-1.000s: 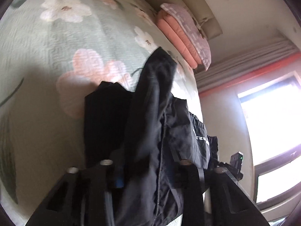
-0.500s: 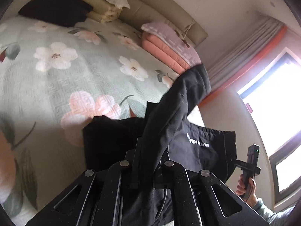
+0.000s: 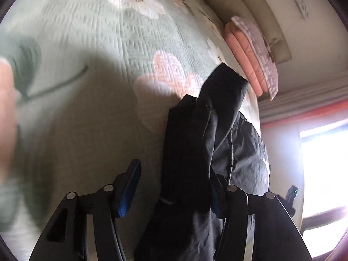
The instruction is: Fold large clothes
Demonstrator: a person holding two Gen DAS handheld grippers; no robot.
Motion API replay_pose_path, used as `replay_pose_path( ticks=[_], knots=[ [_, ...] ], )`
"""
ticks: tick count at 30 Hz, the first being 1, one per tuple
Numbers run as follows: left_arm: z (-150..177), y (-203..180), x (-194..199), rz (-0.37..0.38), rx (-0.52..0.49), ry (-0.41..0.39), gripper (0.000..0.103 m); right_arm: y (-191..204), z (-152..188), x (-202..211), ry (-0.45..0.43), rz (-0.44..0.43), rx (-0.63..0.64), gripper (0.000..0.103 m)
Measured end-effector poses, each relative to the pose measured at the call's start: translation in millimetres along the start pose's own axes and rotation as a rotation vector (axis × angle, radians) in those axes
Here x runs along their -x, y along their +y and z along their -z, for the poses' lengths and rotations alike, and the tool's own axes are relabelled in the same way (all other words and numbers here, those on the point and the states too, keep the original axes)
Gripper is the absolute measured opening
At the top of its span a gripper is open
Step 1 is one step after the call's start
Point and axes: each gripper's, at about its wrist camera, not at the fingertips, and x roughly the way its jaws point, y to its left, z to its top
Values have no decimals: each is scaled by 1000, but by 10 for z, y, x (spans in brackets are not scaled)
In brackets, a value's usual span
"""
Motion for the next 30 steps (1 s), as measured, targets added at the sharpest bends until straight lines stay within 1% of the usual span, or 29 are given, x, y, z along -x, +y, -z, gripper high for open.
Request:
replay_pose_path(
  ticks=[1,3,5,7,8,9,10,12,14,16,18,20,21,23,24,25,26,28,30],
  knots=[
    [-39,1,28,-5,0,13,60,-76,-6,75,-4,12,-9,67],
    [-112,-57,135,-21,-12,33,60,-108,14,230,-16,37,-23,68],
    [-157,-150,233,-47,-39,32,60,46,15,357,-39,79,0,68],
    [-227,-205,373,-89,-46,9,59,166,162,584,-61,109,32,68],
    [-214,-195,441,-104,-42,-4,58,153,323,795,-71,112,47,68],
    [-235,-219,542,-147,-33,-24,59,235,377,871,-80,114,54,68],
    [-233,-256,615,-168,-40,-34,58,262,472,958,-83,115,61,68],
    [-189,-418,784,-205,-87,-61,58,503,601,1116,-96,116,80,68],
    [-71,-704,948,-292,-172,-75,59,686,772,1357,-103,119,87,68],
    [80,-1041,1082,-359,-274,-91,59,928,891,1582,-117,89,94,68],
    [243,-1311,1182,-394,-328,-94,59,1114,1002,1838,-121,79,102,69],
    [468,-1728,1286,-446,-415,-91,59,1349,1100,2104,-129,103,108,69],
    [549,-1881,1327,-458,-443,-95,59,1460,1129,2211,-135,106,105,70],
    [724,-2271,1444,-447,-512,-116,59,1671,1218,2484,-154,121,108,72],
    [789,-2440,1495,-448,-539,-127,63,1785,1257,2624,-165,135,106,73],
    [850,-2574,1543,-454,-560,-136,70,1891,1284,2721,-167,134,103,77],
    [945,-2764,1617,-469,-593,-160,72,1963,1326,2818,-168,127,104,80],
    [1105,-3020,1716,-491,-640,-188,75,2146,1402,3017,-170,134,99,81],
    [1237,-3220,1759,-518,-674,-170,75,2359,1484,3178,-171,153,133,81]
  ],
)
